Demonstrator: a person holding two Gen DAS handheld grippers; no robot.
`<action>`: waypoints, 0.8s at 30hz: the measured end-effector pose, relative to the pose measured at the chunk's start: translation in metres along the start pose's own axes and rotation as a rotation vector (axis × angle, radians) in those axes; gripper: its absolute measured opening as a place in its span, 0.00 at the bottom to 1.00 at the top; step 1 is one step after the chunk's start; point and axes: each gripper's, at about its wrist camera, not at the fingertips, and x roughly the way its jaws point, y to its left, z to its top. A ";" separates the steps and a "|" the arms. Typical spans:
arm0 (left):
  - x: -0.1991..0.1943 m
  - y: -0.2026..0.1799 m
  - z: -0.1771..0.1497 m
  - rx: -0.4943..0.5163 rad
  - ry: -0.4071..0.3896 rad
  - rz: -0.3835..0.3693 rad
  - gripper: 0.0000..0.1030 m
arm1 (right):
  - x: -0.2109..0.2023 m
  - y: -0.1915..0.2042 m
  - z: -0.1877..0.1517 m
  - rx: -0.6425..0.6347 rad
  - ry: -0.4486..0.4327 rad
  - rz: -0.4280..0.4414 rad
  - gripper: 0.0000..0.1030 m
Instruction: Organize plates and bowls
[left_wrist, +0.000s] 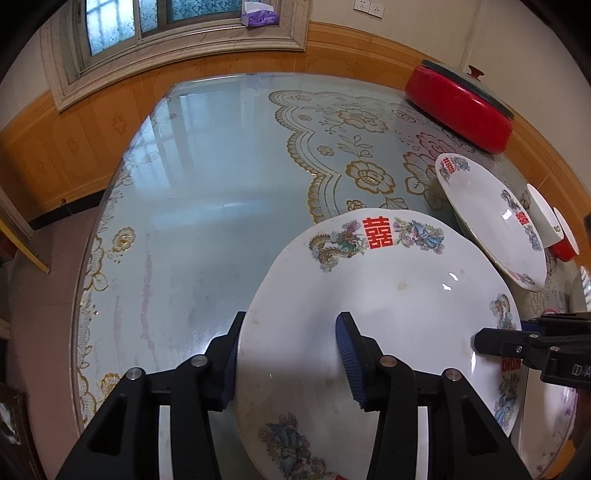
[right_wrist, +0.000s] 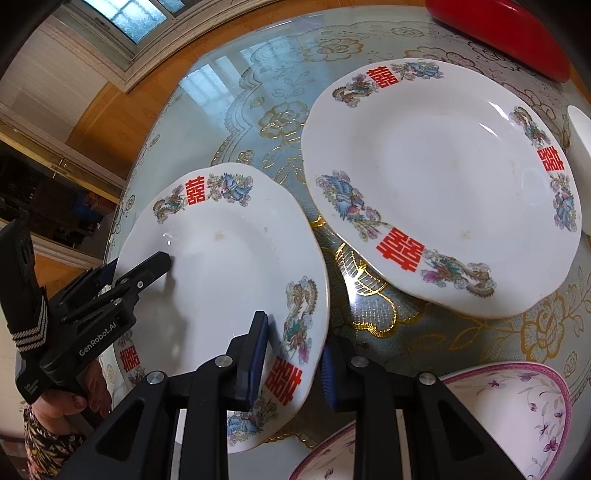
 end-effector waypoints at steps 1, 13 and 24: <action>0.000 0.000 0.000 0.006 -0.005 -0.002 0.47 | 0.000 0.000 0.000 0.000 0.000 0.002 0.25; -0.011 0.009 -0.011 -0.050 -0.019 -0.030 0.39 | -0.008 -0.007 -0.006 0.016 -0.008 0.035 0.22; -0.028 0.005 -0.025 -0.119 -0.052 -0.027 0.39 | -0.021 -0.004 -0.004 0.009 -0.023 0.035 0.22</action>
